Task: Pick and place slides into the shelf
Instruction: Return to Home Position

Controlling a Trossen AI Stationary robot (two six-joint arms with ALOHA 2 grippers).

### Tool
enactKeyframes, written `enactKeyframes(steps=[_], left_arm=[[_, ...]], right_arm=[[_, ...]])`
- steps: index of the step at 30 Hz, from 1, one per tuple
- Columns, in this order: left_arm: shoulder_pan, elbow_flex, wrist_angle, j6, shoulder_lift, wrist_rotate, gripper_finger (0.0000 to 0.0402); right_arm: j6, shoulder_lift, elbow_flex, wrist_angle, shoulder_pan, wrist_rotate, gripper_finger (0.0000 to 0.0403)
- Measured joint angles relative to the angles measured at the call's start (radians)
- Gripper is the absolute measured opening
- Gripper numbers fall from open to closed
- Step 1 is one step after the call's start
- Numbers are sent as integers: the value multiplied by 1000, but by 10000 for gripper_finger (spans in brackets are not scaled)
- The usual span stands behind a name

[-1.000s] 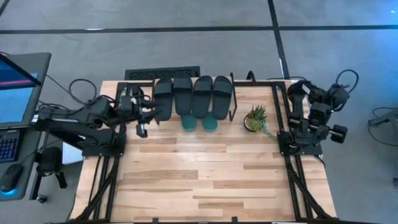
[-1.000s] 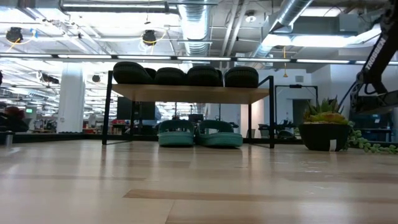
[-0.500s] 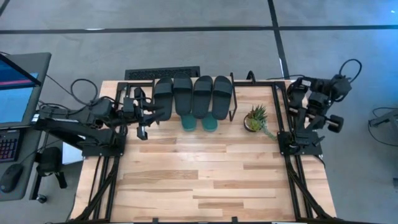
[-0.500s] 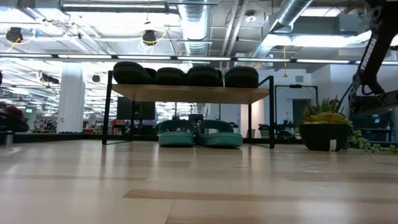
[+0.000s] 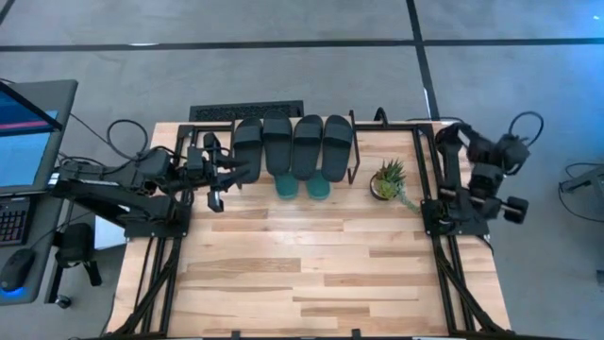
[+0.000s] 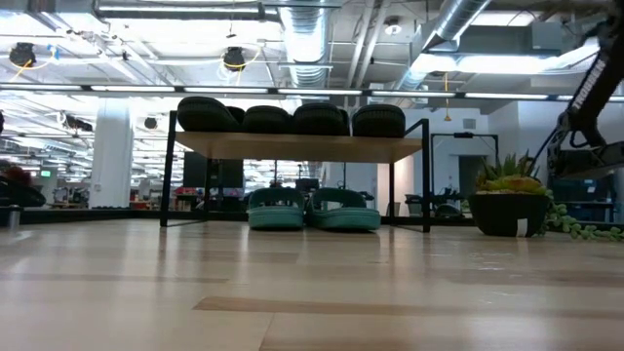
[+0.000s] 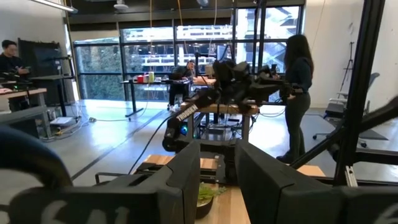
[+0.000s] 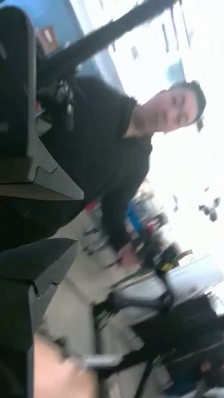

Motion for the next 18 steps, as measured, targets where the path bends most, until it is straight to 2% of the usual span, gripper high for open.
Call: enactKeyframes(steps=[4, 7, 13, 18], left_arm=[[0, 0, 15, 1, 0, 0, 91], [0, 0, 25, 9, 0, 0, 91], [0, 0, 24, 12, 0, -1, 91], [0, 0, 29, 13, 0, -1, 91]], right_arm=[[-116, 2, -140, 317, -5, -97, 98], [-110, 43, -216, 476, -15, -122, 98], [10, 206, -256, 614, -62, -125, 98], [44, 282, -256, 667, -181, -231, 98]])
